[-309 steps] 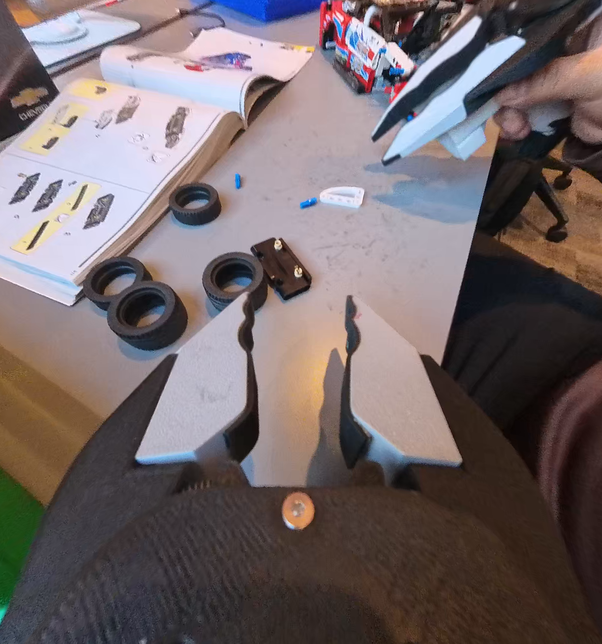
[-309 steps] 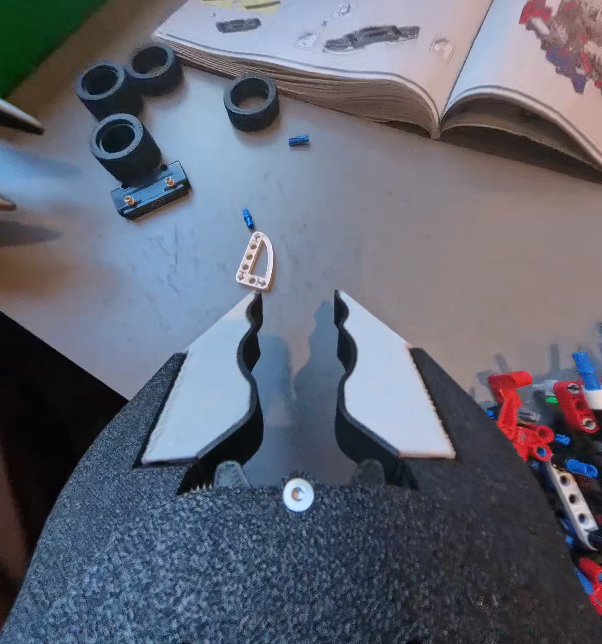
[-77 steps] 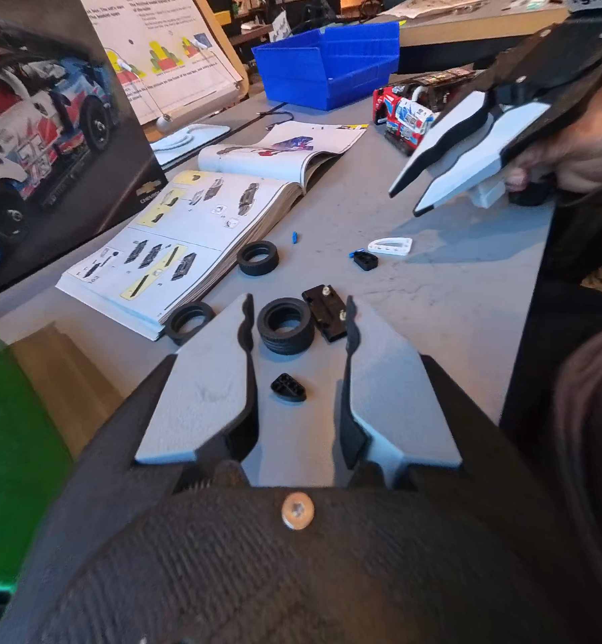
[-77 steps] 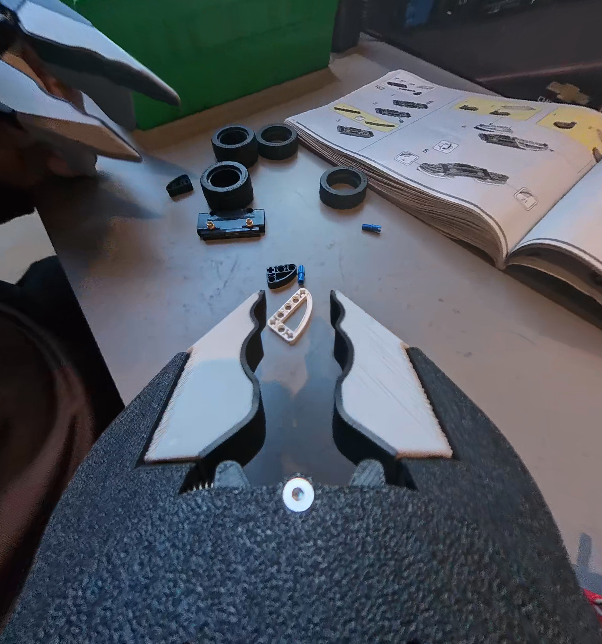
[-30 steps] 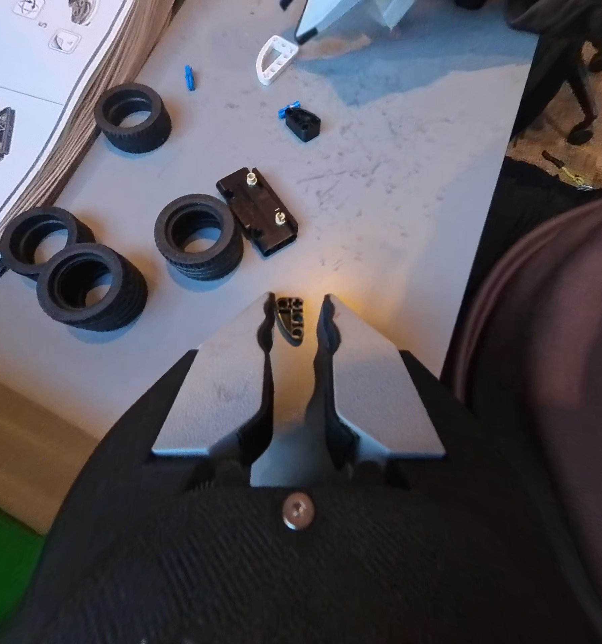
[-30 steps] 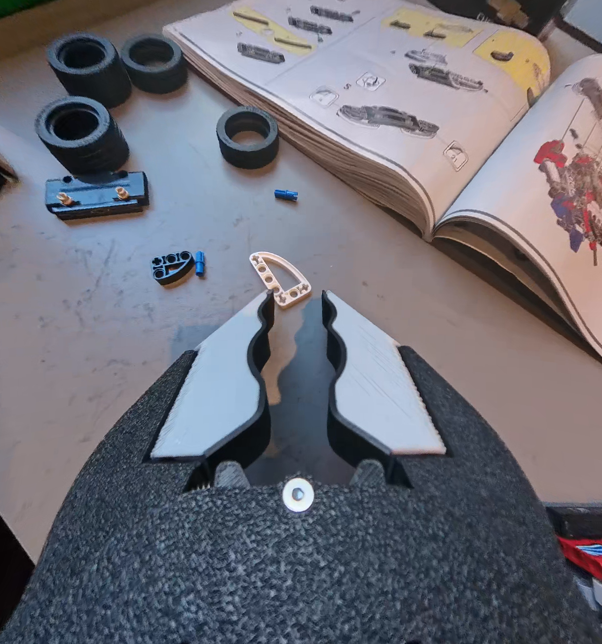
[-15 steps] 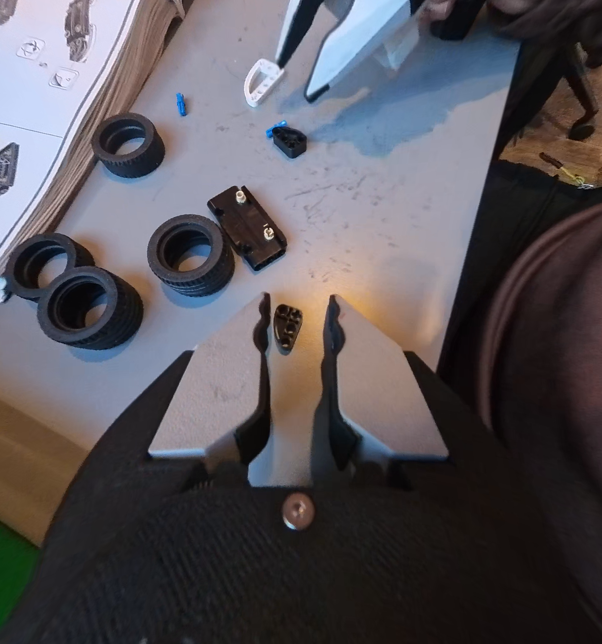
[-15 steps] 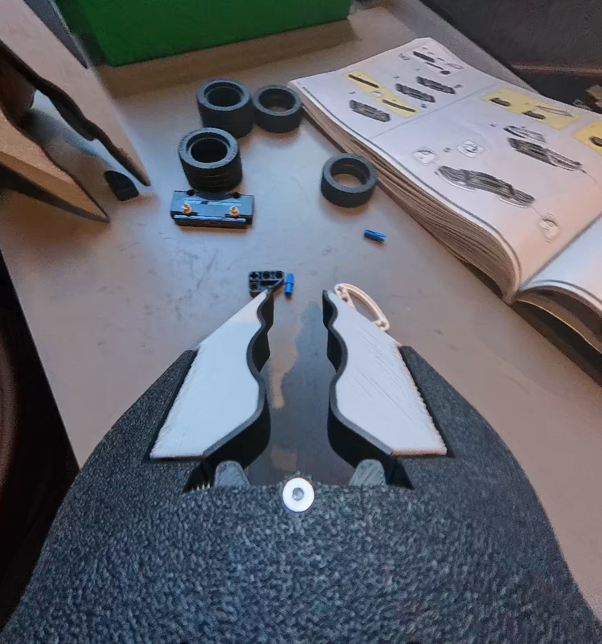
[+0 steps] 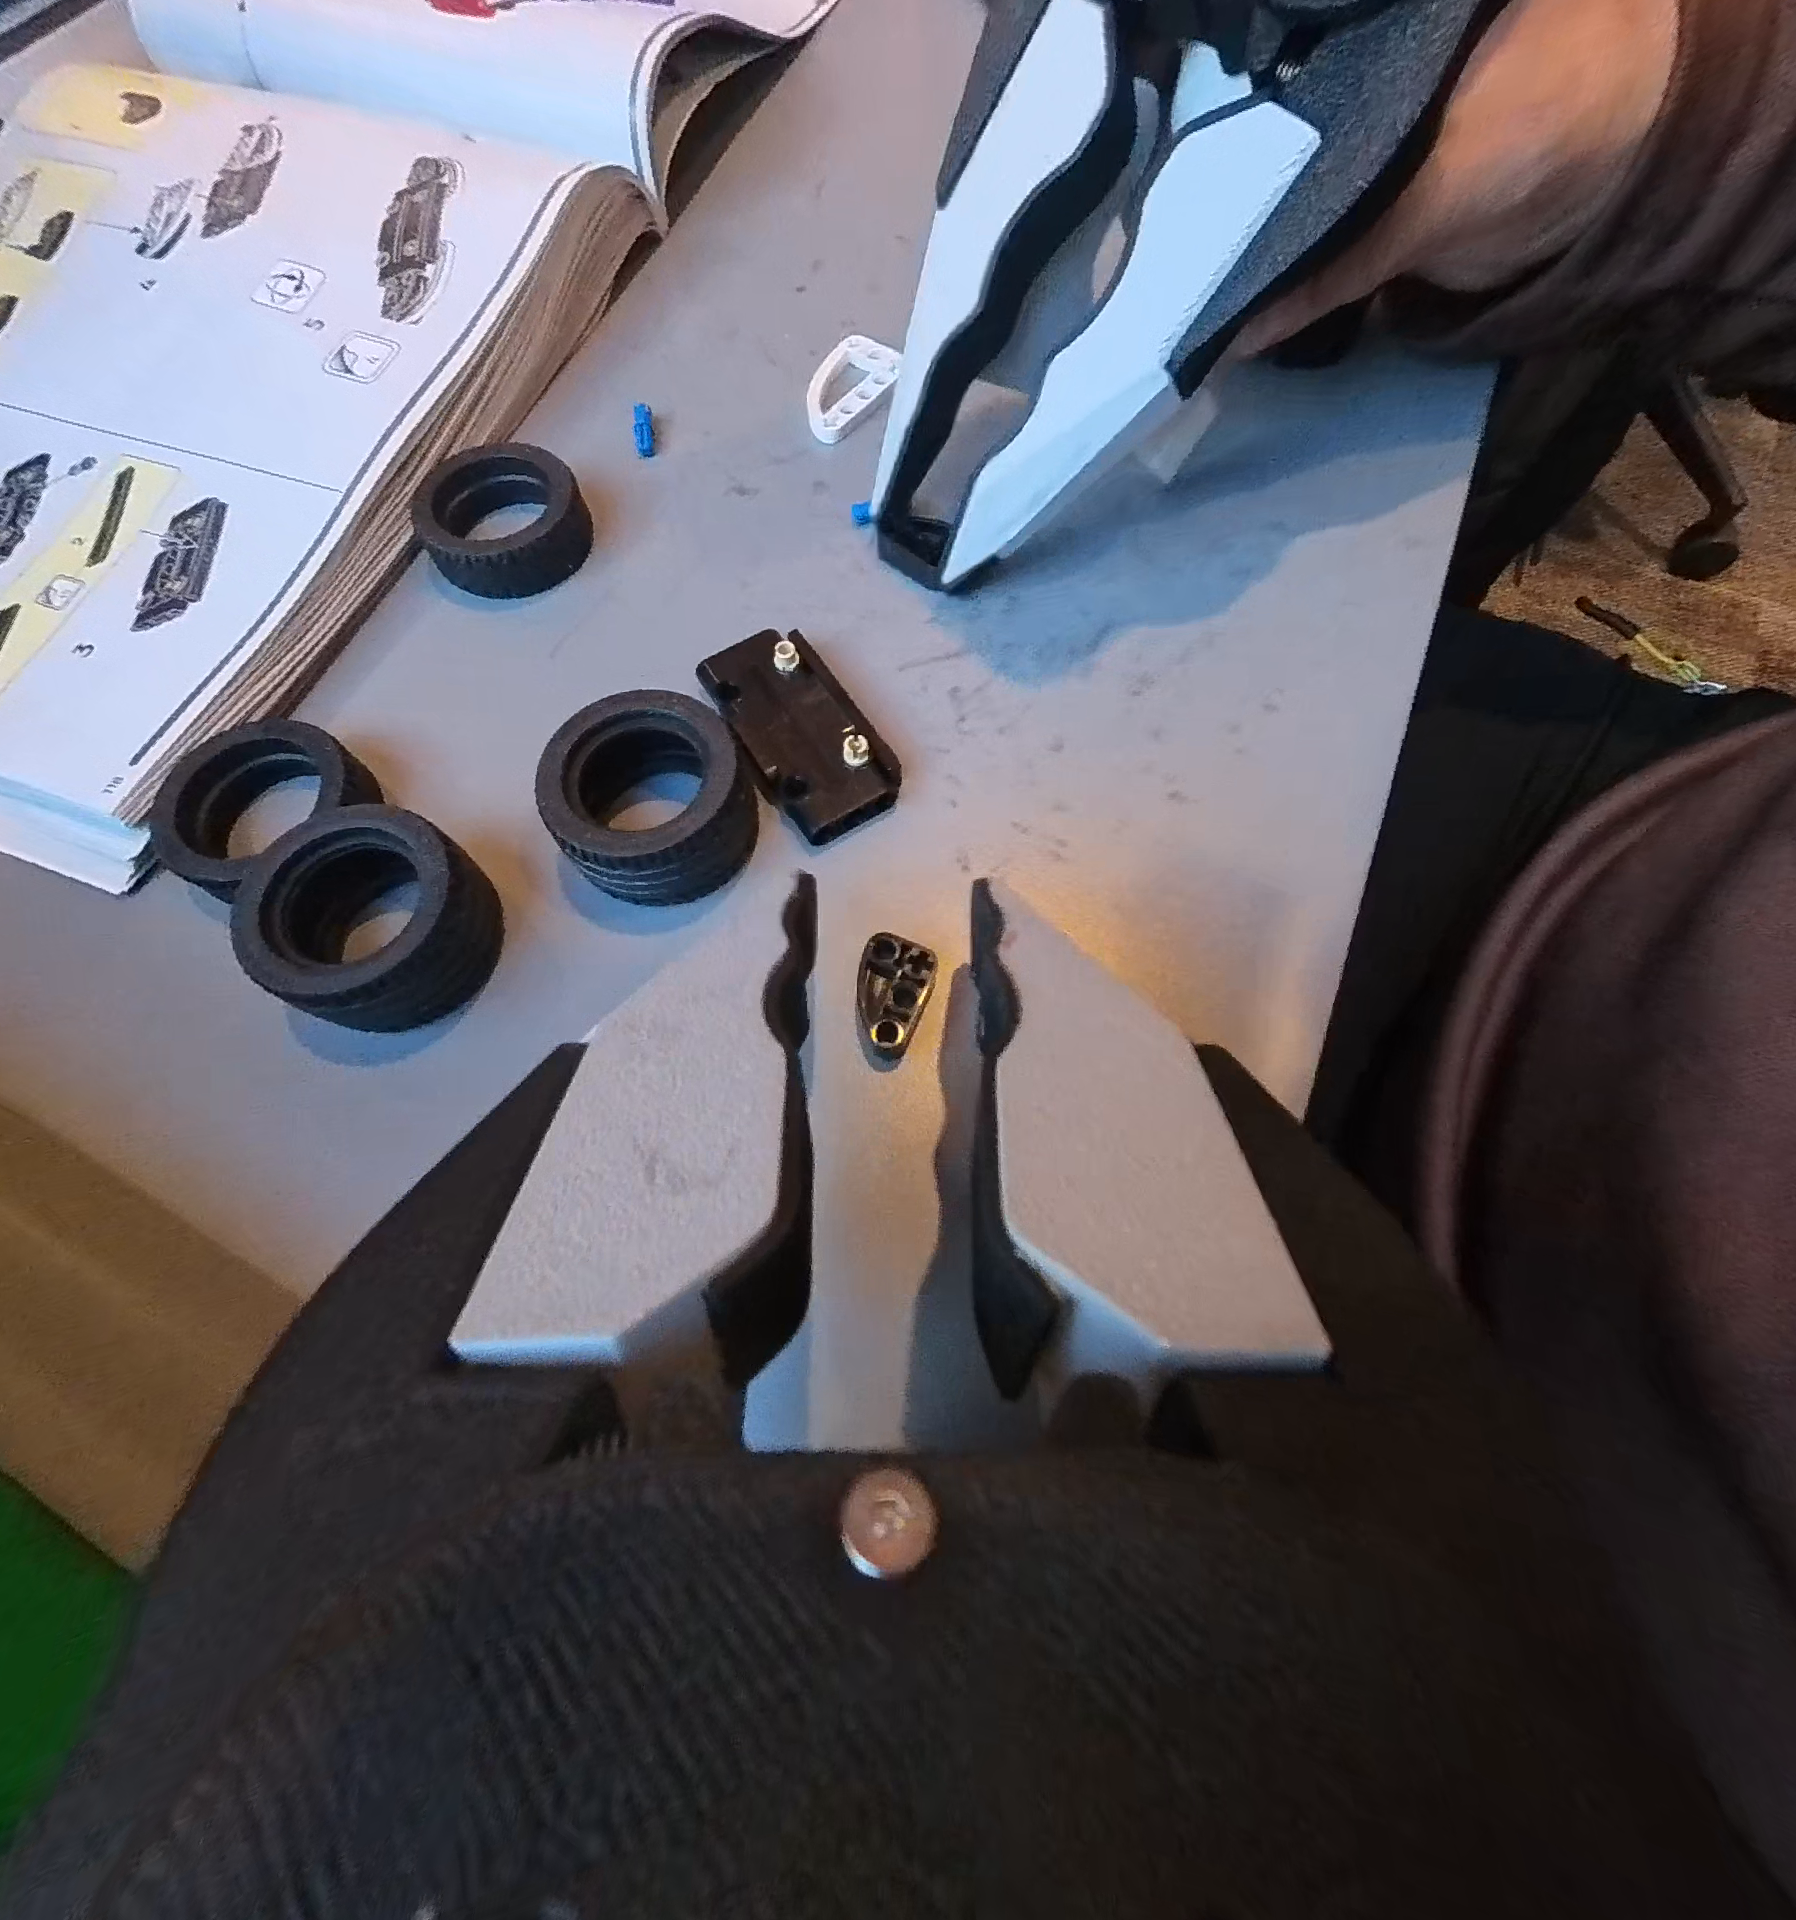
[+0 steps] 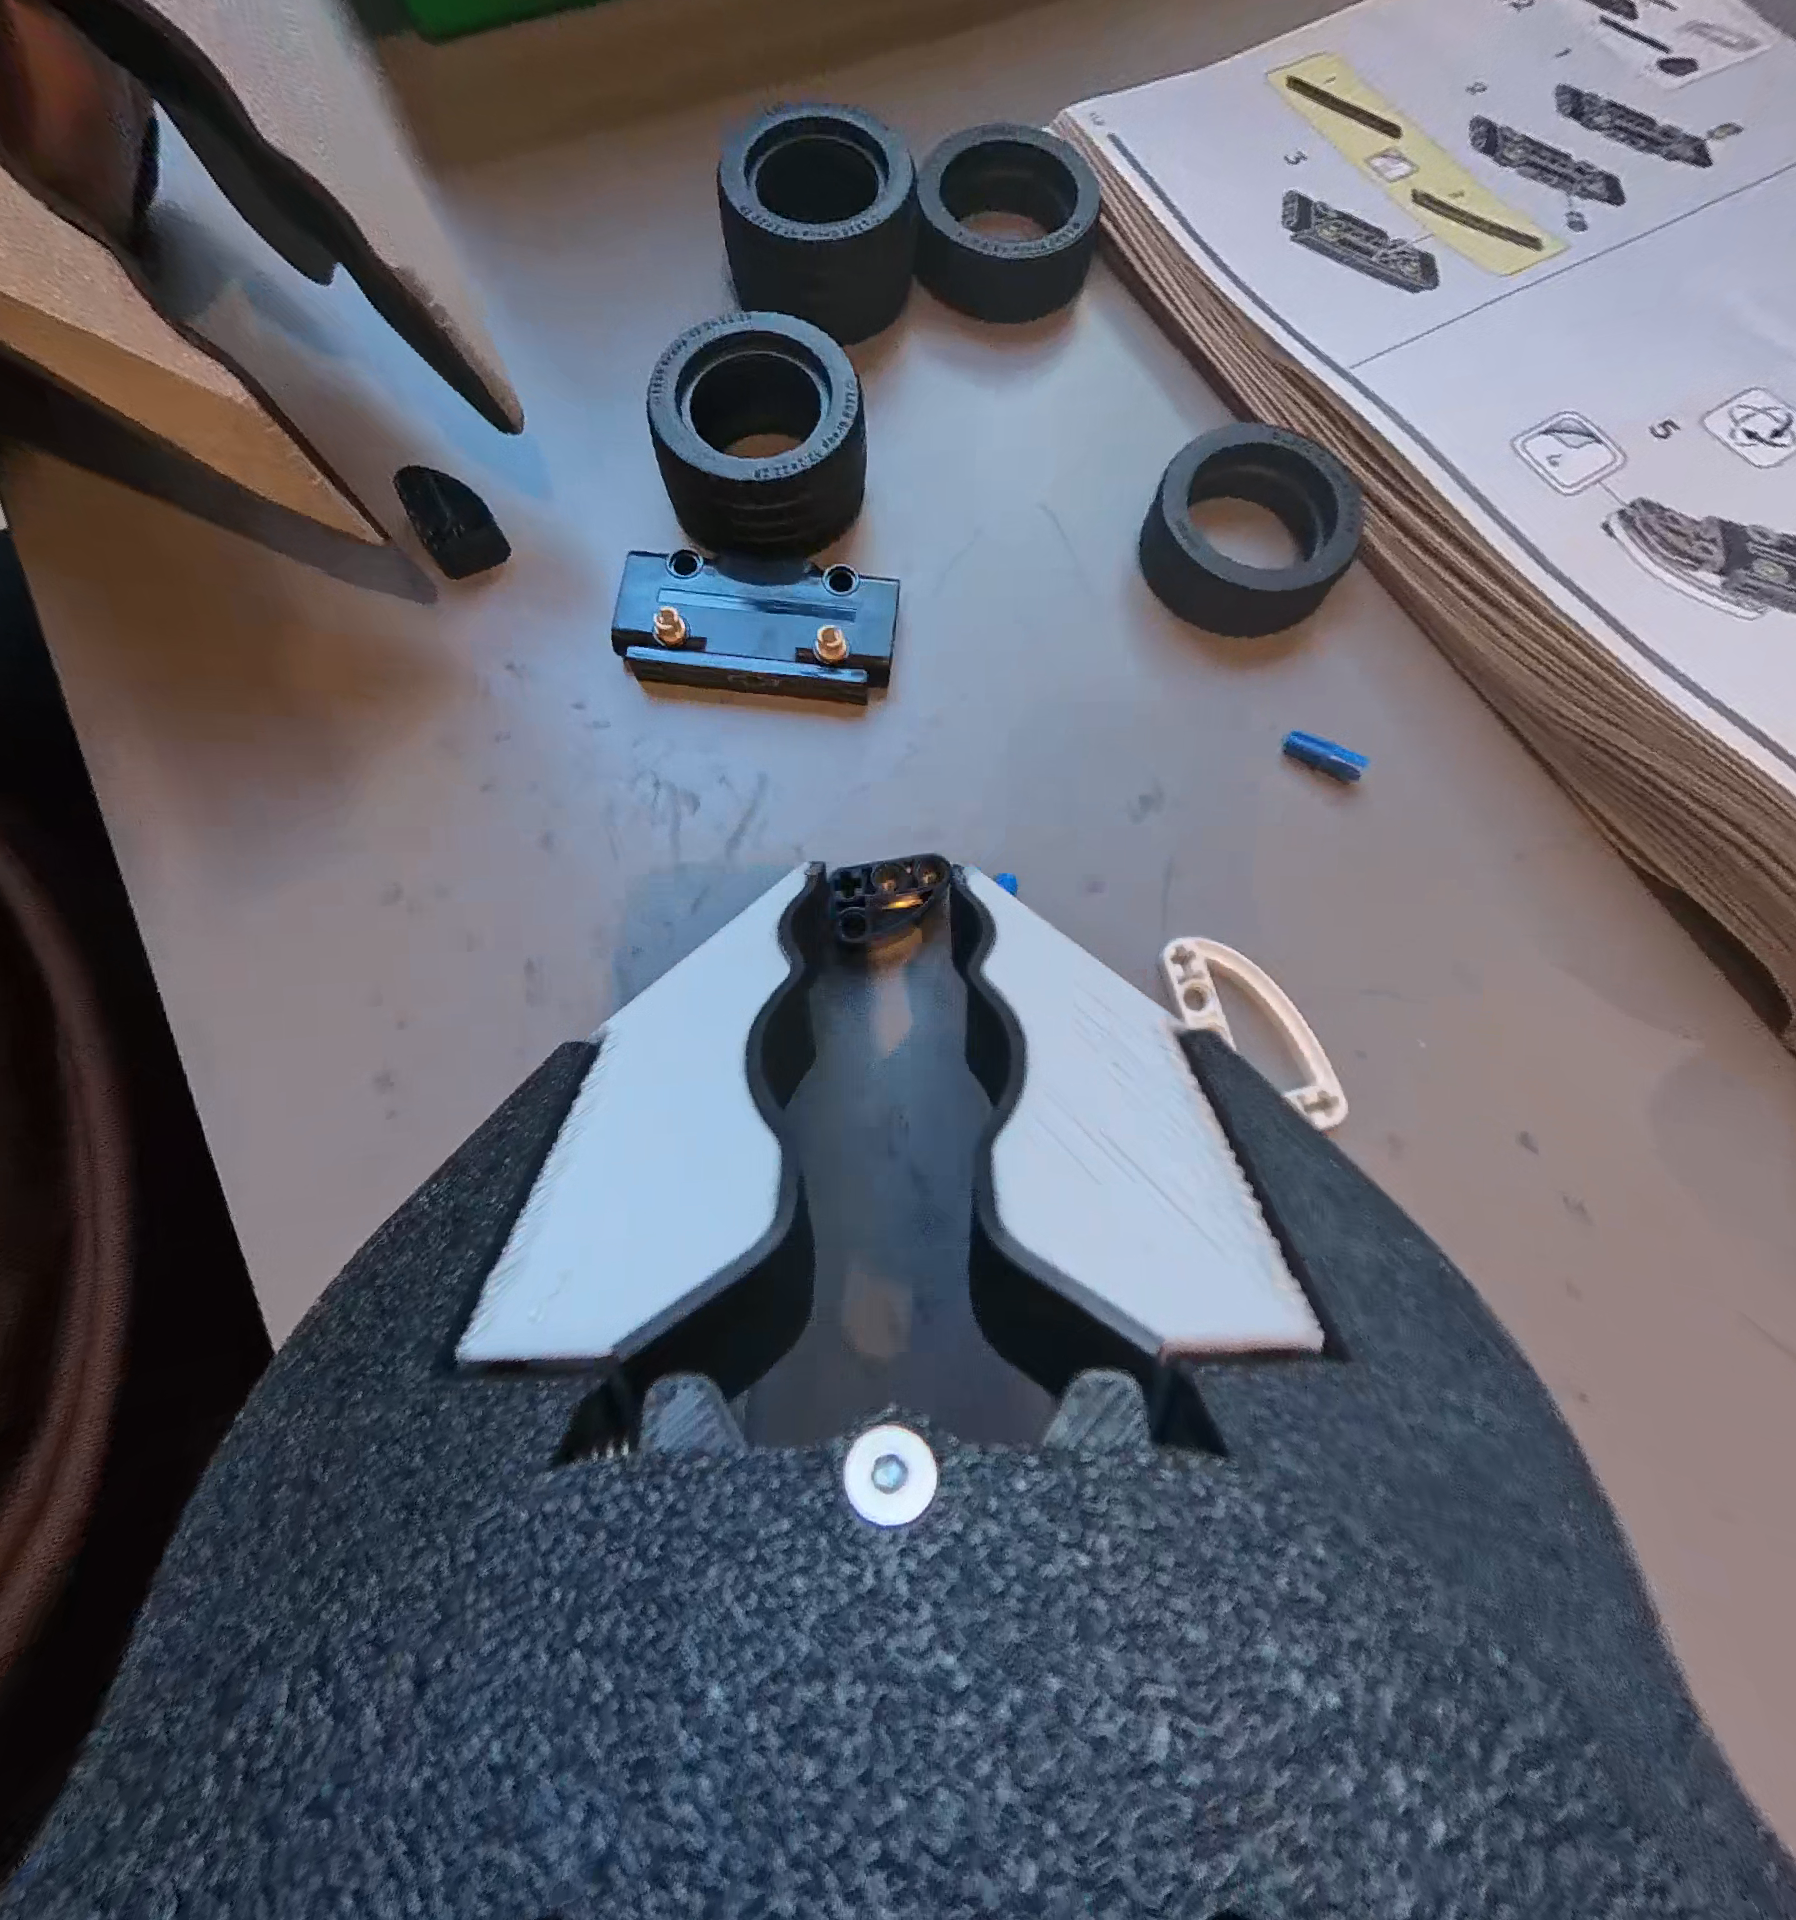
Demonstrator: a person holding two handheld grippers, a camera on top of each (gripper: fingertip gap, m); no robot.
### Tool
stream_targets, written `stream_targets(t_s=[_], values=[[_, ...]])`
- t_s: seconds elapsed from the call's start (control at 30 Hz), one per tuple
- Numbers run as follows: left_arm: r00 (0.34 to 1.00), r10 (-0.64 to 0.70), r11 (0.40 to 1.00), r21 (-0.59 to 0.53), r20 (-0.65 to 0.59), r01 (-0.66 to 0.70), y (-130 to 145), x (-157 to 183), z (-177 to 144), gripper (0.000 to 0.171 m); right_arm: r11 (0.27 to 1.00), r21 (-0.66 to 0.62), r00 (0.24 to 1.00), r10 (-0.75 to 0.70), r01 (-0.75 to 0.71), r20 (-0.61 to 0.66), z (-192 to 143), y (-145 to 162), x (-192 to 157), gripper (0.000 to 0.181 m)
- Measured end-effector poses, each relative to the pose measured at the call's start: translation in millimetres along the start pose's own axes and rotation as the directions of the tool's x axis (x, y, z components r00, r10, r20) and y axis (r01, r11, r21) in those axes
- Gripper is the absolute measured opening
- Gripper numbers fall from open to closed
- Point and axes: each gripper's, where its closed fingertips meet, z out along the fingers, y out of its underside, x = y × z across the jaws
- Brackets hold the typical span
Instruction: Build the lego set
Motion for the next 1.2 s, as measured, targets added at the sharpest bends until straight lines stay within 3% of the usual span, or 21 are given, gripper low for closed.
stream_targets(t_s=[0.2,0.57,0.7,1.2], values=[[1.0,-0.001,1.0,0.008,-0.006,0.001,-0.9,0.6,-0.9,0.027,0.994,0.011,0.992,-0.108,0.108,0.064,0.9,-2.6,-21.5,0.024],[1.0,-0.005,1.0,0.007,-0.014,0.005,-0.6,1.1,-0.8,0.026,0.984,0.17,0.997,0.06,-0.05,-0.053,-37.9,0.2,18.2,0.023],[1.0,-0.007,1.0,0.006,-0.014,0.007,-0.4,0.9,-0.7,0.026,0.97,0.213,0.992,0.124,-0.119,-0.012,-43.7,-3.3,23.6,0.024],[1.0,-0.006,1.0,0.022,-0.003,0.006,-2.2,-0.4,-2.5,0.026,0.984,0.148,0.989,0.117,-0.103,-0.089,-35.8,4.1,35.1,0.019]])
